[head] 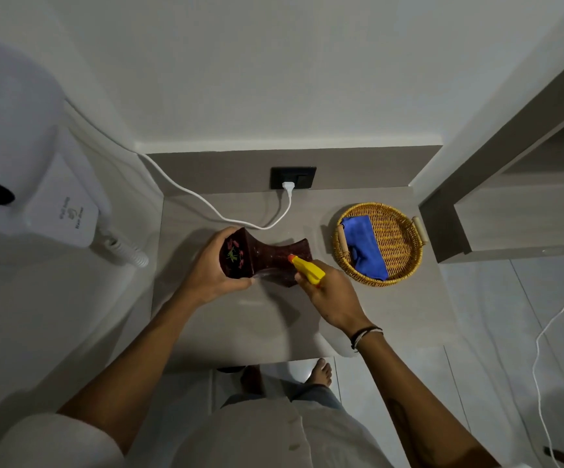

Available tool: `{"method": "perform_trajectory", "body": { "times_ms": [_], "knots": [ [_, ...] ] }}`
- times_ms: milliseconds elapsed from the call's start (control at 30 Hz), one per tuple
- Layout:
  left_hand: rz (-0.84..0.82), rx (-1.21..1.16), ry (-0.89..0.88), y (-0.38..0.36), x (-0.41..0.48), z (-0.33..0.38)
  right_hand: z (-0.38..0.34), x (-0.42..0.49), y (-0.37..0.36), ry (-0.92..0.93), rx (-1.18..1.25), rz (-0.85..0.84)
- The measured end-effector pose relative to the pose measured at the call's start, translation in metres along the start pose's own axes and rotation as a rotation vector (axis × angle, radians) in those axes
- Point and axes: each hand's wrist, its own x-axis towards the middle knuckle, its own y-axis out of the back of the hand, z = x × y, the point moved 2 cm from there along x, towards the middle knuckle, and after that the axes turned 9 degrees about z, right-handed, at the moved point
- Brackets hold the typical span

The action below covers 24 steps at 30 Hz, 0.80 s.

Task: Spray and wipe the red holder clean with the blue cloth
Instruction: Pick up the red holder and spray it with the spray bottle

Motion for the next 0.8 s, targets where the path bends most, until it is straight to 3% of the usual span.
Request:
{"method": "perform_trajectory", "body": {
  "times_ms": [333, 533, 800],
  "knots": [
    [-0.01, 0.029, 0.069, 0.002, 0.005, 0.002, 0.018, -0.01, 0.017, -0.095, -0.025, 0.05],
    [0.15, -0.041, 0.364, 0.0, 0.016, 0.014, 0.004, -0.02, 0.016, 0.051, 0.073, -0.003],
    [0.144, -0.11, 0.574, 0.003, 0.012, 0.02, -0.02, -0.013, 0.007, 0.129, 0.051, -0.043]
  ]
}}
